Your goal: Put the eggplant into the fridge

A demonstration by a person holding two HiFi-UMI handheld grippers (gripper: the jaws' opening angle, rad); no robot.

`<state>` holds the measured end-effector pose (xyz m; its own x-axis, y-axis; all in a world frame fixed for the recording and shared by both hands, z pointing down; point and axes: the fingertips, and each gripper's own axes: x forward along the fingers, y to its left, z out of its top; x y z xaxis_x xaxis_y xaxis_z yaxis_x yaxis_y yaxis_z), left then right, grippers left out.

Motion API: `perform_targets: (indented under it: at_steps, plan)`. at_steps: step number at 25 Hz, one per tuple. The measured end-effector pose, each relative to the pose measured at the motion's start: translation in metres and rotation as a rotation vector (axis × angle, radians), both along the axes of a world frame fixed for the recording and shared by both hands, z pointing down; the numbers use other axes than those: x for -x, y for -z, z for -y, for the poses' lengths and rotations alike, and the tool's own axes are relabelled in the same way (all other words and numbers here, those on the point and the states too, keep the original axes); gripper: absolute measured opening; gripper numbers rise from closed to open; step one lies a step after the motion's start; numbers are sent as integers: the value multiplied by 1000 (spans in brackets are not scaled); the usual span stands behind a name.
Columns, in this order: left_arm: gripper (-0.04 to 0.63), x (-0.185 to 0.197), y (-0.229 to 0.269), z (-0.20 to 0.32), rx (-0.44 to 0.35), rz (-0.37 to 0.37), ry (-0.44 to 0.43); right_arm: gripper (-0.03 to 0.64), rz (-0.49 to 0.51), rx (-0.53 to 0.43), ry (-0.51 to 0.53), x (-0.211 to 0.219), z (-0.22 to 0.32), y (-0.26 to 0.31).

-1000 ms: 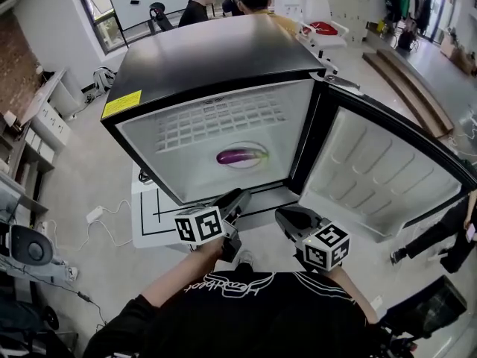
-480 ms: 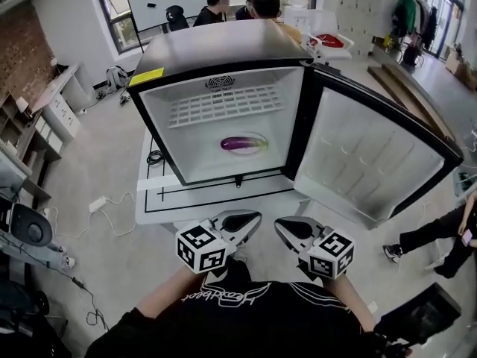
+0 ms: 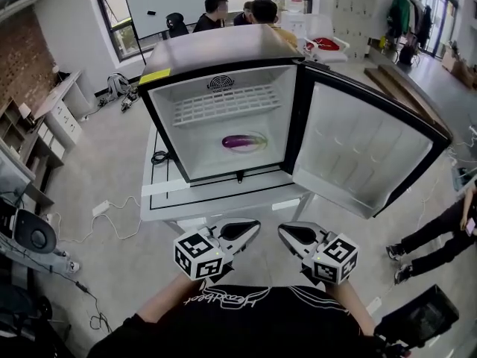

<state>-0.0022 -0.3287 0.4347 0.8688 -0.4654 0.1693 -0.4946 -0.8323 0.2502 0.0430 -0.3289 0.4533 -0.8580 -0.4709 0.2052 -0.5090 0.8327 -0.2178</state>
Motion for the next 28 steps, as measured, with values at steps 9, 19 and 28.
perform_targets:
  at_steps: [9, 19, 28]
  plan:
    - [8, 52, 16, -63, 22, -46, -30, 8, 7, -37, -16, 57, -62, 17]
    - [8, 126, 26, -157, 31, -98, -61, 8, -9, -77, -74, 110, -156, 25]
    - [8, 149, 31, -219, 56, -147, -124, 8, -21, -68, -130, 133, -223, 18]
